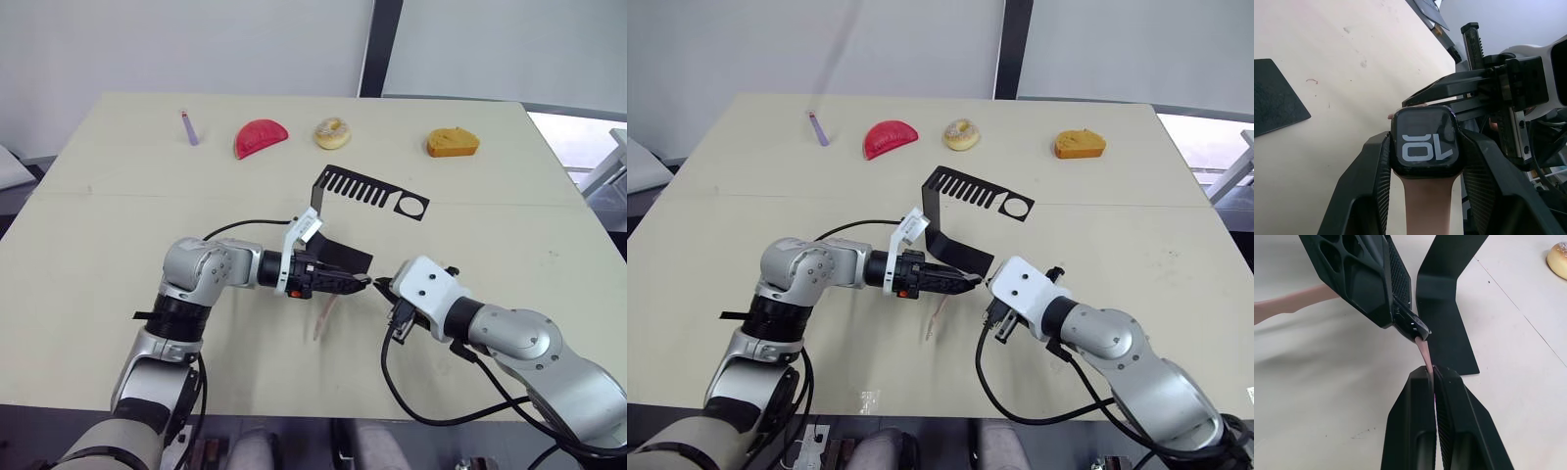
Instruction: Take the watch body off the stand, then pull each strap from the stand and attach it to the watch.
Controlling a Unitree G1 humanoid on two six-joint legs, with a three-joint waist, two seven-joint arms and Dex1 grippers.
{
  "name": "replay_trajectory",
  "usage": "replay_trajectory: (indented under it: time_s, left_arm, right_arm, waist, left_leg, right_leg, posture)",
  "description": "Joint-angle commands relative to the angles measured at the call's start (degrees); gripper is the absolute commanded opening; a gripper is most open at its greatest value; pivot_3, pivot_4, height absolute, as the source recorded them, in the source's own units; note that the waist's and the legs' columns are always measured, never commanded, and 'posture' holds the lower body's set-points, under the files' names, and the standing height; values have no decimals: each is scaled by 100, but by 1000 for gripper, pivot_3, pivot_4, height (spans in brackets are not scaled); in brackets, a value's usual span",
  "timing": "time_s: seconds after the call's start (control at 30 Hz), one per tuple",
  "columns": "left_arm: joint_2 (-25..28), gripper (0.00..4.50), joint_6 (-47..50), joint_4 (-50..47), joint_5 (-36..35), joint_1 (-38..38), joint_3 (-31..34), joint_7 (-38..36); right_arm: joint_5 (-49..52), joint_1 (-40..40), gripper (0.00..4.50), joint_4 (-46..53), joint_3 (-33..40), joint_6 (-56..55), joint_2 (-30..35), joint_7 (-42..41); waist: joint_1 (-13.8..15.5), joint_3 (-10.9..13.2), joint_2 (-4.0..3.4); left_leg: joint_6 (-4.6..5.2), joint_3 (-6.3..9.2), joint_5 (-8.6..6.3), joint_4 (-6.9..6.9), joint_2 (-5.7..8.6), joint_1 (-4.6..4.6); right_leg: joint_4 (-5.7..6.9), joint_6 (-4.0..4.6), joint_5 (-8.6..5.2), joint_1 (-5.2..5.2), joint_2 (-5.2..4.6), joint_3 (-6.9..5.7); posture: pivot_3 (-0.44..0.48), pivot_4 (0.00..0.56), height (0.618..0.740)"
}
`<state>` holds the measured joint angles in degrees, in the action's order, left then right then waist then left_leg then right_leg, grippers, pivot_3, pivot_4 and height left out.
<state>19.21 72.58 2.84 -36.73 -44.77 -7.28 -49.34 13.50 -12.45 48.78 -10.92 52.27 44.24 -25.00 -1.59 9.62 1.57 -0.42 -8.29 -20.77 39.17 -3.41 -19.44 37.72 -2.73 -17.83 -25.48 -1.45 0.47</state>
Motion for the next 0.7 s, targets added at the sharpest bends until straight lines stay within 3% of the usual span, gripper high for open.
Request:
replay_trajectory:
  time_s: [0.03,0.7]
  left_arm:
    - [-28,1587,-16,-120,-164,-162,86,-35]
    - [19,1587,-235,-4,-59,-86,-21,-79]
  right_arm:
    - [-85,-38,48,62,38,-131,-33,-42]
    - [-226,148,48,187,87,-321,110,-170]
  waist:
    - [-2,0,0]
    - [-2,0,0]
  left_leg:
    - [0,0,0,0,0,0]
    - [0,0,0,0,0,0]
  right_leg:
    - [0,0,0,0,0,0]
    - [0,0,0,0,0,0]
  posture:
    - [0,150,737]
    - [0,150,737]
